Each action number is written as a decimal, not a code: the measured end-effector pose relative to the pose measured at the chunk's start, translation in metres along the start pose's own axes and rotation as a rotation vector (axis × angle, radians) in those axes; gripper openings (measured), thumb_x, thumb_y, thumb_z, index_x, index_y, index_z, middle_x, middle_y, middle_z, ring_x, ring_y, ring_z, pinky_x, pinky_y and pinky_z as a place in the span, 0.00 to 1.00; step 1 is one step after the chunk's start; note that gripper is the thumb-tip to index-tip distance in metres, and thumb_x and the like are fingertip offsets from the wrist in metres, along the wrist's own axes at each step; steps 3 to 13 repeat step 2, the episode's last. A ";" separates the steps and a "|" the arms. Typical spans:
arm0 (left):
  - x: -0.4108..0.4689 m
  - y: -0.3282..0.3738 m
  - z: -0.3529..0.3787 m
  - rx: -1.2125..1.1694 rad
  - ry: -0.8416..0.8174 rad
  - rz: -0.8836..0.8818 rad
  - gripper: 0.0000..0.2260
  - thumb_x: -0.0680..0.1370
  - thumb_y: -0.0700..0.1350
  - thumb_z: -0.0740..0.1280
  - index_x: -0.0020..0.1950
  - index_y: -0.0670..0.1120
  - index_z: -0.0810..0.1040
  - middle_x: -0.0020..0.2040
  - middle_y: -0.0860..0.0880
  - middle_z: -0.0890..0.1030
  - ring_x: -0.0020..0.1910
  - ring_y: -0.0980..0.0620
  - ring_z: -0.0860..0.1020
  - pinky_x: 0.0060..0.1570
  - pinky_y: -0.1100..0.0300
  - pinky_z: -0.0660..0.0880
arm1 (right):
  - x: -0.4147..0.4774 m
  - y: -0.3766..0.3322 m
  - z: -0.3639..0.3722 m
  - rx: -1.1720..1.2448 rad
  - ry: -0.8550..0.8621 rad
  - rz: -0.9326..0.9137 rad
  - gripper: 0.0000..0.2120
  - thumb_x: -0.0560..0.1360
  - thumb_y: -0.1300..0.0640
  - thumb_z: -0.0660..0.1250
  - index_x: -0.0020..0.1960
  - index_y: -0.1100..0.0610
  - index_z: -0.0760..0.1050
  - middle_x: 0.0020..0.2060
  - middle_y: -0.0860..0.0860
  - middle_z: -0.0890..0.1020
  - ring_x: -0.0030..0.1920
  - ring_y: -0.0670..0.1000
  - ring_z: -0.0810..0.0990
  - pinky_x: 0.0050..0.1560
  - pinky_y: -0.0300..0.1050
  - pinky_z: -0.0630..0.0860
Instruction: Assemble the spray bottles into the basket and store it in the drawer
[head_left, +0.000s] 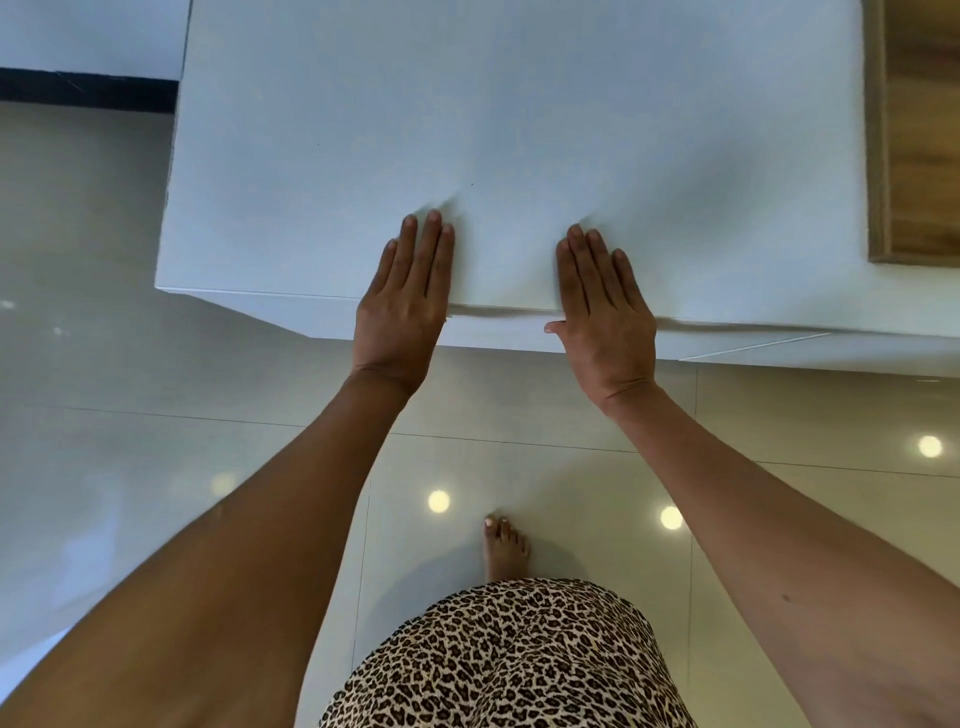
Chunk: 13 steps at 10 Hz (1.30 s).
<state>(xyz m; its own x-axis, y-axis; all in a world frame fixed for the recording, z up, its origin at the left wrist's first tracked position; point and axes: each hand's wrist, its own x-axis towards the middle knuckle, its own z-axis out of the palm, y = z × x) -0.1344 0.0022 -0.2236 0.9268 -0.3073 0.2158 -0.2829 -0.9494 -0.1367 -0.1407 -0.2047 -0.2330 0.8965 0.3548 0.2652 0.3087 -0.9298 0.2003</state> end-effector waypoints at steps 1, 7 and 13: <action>-0.002 -0.003 -0.021 -0.116 -0.227 0.005 0.41 0.70 0.39 0.71 0.73 0.37 0.47 0.76 0.38 0.54 0.75 0.39 0.53 0.72 0.51 0.49 | 0.003 -0.006 -0.013 0.066 -0.098 0.050 0.48 0.57 0.54 0.79 0.70 0.66 0.60 0.69 0.61 0.69 0.69 0.60 0.67 0.70 0.53 0.61; -0.013 -0.005 -0.036 -0.073 -0.268 0.022 0.45 0.70 0.46 0.71 0.73 0.37 0.42 0.76 0.38 0.48 0.75 0.39 0.47 0.72 0.50 0.43 | -0.003 -0.008 -0.025 0.124 -0.123 0.056 0.50 0.57 0.52 0.79 0.70 0.68 0.58 0.70 0.63 0.66 0.71 0.62 0.64 0.70 0.55 0.59; -0.013 -0.005 -0.036 -0.073 -0.268 0.022 0.45 0.70 0.46 0.71 0.73 0.37 0.42 0.76 0.38 0.48 0.75 0.39 0.47 0.72 0.50 0.43 | -0.003 -0.008 -0.025 0.124 -0.123 0.056 0.50 0.57 0.52 0.79 0.70 0.68 0.58 0.70 0.63 0.66 0.71 0.62 0.64 0.70 0.55 0.59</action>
